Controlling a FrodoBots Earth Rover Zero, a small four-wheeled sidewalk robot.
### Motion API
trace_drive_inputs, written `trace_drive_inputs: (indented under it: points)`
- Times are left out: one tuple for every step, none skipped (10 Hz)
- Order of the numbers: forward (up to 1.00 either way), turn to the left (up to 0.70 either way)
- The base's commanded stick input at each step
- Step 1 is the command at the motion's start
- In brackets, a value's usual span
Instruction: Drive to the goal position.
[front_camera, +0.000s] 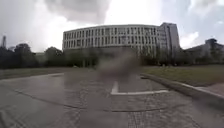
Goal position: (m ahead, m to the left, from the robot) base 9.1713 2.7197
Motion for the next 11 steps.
trace_drive_inputs:
  points:
    - [0.70,0.00]
    - [0.70,0.00]
    - [0.70,0.00]
    - [0.70,0.00]
    - [0.70,0.00]
    - [0.70,0.00]
    - [0.70,0.00]
    - [0.70,0.00]
    - [0.70,0.00]
    - [0.70,0.00]
    - [0.70,0.00]
